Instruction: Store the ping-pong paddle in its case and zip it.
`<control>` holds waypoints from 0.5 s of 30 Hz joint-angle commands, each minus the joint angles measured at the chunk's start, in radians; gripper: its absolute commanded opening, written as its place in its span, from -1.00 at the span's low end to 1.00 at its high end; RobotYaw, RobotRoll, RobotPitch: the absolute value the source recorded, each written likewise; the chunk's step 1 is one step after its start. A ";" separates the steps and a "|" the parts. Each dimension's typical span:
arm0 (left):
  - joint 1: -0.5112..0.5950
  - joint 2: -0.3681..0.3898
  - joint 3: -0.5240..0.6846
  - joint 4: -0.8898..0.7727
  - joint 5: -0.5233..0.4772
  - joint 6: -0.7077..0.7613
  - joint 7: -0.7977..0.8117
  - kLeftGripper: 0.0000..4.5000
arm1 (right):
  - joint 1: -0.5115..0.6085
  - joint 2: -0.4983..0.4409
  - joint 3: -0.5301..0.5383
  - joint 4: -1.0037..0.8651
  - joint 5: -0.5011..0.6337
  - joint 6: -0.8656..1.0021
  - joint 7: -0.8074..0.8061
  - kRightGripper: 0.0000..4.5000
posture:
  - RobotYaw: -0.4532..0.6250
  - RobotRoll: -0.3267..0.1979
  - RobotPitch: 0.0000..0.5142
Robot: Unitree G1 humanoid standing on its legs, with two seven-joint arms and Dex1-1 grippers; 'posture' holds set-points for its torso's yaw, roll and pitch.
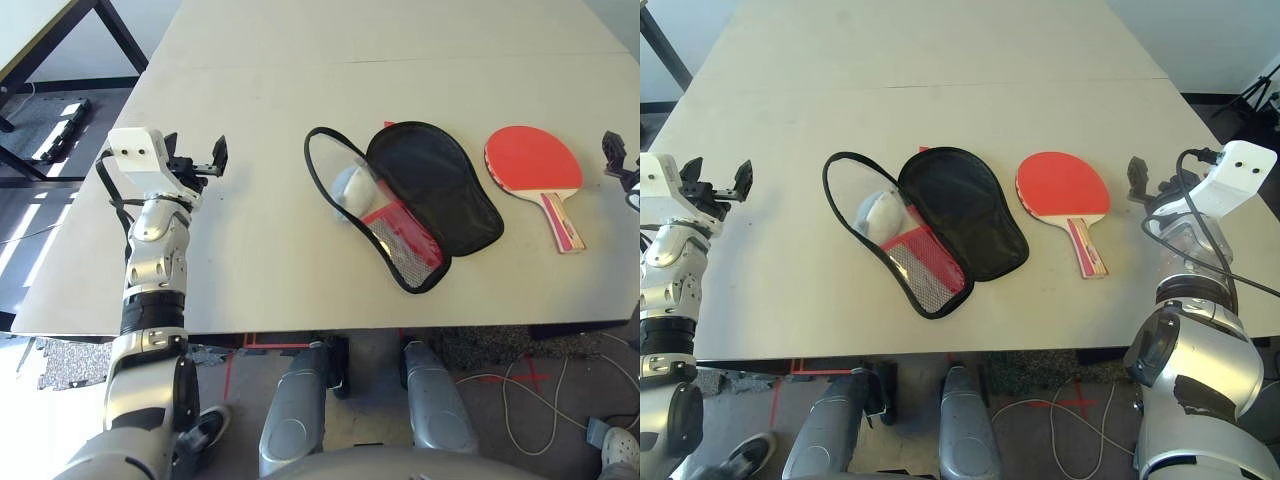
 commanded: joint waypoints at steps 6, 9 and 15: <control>0.016 0.011 0.023 -0.017 -0.008 0.004 0.016 1.00 | 0.011 -0.005 -0.010 0.013 0.005 -0.010 -0.006 0.98 | -0.14 0.25 0.00; -0.007 0.043 0.038 -0.045 -0.020 0.027 0.010 1.00 | 0.008 0.002 -0.005 0.011 0.002 -0.007 -0.003 0.98 | -0.14 0.25 0.01; -0.079 0.106 0.028 -0.187 -0.095 0.174 -0.057 1.00 | 0.008 0.011 -0.001 0.011 0.000 -0.005 0.003 0.98 | -0.09 0.25 -0.01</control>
